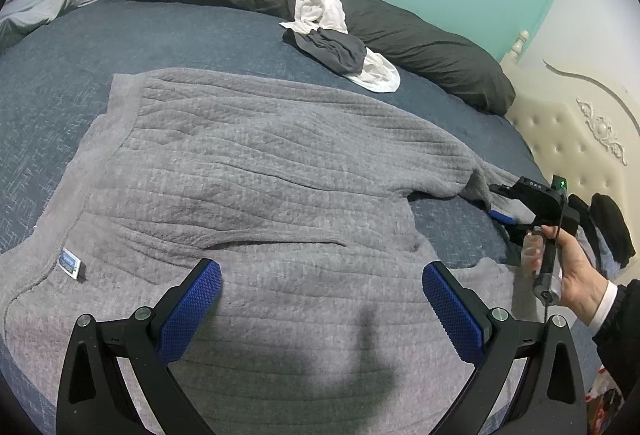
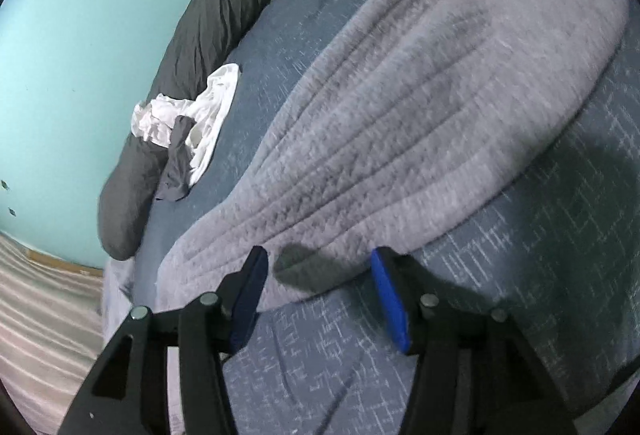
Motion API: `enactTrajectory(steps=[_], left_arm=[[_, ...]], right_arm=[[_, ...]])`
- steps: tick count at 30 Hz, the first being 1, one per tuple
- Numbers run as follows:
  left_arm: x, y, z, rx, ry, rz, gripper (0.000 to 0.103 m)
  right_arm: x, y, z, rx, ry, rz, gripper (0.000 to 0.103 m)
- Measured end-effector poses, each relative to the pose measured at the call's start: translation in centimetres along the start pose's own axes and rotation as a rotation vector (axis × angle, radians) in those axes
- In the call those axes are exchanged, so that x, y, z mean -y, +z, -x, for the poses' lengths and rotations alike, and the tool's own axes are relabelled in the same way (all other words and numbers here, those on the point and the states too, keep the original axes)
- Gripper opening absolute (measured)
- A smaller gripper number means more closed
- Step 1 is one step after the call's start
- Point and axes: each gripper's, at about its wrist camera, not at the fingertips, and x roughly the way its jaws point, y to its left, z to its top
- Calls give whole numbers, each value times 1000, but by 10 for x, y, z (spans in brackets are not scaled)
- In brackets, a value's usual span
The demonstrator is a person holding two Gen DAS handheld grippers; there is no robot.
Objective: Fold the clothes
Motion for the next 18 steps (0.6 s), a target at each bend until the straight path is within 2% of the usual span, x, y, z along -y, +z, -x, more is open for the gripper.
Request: enactTrajectory(steps=[1,4,9,13,15,18], left_arm=[[-1,0,0,1,0,2,103],[-3,0,0,1,0,5,103],[-5,0,-1,-1,-1,12,103],[-3,0,0,1,-1,7,103],[-2,0,0,0,-1,4,103],[0,0,-1,-3,-1,-2,103]], right_arm=[[-1,1,0,6,-16,10,30],[-6,4,3,27,-54,53,5],[-11,7,31,78,-52,119,3],[1,4,57,83,-4,68,3],[2,1,57,57,4,86,3],[10,-4,41,-2,-63,101,3]])
